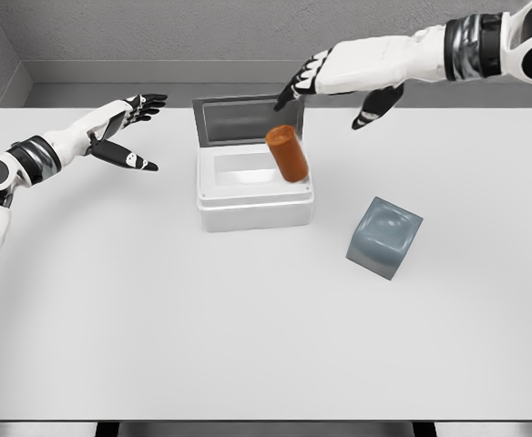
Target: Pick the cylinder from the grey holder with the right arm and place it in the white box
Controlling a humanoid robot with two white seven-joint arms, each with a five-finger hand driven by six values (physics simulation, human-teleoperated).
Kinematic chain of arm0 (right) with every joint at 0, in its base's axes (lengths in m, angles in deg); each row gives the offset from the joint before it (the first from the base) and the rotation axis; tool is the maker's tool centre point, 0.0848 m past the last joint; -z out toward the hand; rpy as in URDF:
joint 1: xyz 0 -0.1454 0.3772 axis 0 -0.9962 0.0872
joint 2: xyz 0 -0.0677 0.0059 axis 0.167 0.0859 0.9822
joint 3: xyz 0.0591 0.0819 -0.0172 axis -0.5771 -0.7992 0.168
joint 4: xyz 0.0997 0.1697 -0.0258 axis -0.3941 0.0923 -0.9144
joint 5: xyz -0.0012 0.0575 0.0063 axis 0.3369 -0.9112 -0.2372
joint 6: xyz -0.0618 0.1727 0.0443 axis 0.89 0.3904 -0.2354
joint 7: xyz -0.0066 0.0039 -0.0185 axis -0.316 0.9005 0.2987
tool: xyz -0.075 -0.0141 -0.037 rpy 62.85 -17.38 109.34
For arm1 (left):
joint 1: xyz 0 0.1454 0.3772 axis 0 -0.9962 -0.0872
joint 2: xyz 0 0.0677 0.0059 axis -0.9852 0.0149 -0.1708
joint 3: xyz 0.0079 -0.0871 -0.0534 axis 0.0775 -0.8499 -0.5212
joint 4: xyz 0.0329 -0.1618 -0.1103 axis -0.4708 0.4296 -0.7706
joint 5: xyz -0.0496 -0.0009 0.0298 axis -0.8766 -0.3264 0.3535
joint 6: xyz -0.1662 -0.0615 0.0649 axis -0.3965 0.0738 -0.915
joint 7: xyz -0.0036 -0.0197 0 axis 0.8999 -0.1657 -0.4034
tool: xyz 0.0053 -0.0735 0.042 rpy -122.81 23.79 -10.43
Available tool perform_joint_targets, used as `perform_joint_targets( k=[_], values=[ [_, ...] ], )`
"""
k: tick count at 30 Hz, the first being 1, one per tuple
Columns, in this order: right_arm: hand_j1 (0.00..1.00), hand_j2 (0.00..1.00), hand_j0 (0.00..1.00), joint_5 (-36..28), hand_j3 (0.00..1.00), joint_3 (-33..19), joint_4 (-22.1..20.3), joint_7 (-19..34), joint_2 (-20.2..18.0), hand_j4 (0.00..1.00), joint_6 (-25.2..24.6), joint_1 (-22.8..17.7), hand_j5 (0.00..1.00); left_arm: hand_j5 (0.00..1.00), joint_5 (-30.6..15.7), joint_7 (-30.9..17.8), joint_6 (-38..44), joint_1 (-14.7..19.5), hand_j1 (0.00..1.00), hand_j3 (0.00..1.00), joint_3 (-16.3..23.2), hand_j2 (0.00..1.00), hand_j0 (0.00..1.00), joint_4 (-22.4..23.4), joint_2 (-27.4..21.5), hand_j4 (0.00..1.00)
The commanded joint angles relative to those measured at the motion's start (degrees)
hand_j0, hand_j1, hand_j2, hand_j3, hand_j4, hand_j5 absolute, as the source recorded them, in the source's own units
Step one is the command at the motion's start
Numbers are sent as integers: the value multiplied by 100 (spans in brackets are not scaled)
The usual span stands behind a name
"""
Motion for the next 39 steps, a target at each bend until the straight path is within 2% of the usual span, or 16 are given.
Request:
perform_joint_targets(
  k=[1,4,14,17,22,28,30,32,39],
  values=[
    [98,98,98,-67,98,-390,-606,-17,-456,98,-12,0,98,100,-36,1,5,0,100,100,-3,100,100,-18,1,100],
    [98,98,98,-146,98,-496,-1055,-34,-834,98,-12,9,98,100,-36,1,-48,0,100,100,-3,100,100,-18,1,100],
    [98,98,98,-217,98,-487,-1081,-34,-922,98,-12,70,98,100,-28,1,-66,70,100,100,173,100,100,-27,53,100],
    [98,98,98,-269,98,-496,-1125,-43,-1001,98,-12,79,98,100,-28,1,-57,44,100,100,173,100,100,-237,36,100],
    [100,100,100,-313,100,-496,-1679,-61,-1730,100,-12,88,100,100,-36,1,-48,62,100,100,182,100,100,-466,62,100],
    [100,100,100,-296,100,-478,-1837,-61,-1845,100,-12,53,100,100,-45,1,-39,9,100,100,182,100,100,-730,18,100],
    [100,100,100,-304,100,-470,-1916,-78,-2055,100,-12,0,100,100,-45,1,-31,0,100,100,182,100,100,-853,1,100],
    [100,100,100,-304,100,-408,-1916,-149,-2126,100,-12,-26,100,100,-361,1,-4,0,100,100,463,100,100,-1028,-114,100],
    [100,100,100,-305,100,-399,-1908,-157,-2363,100,-12,-141,100,100,-397,1,-13,-9,100,100,630,100,100,-1222,-298,100]
  ],
)
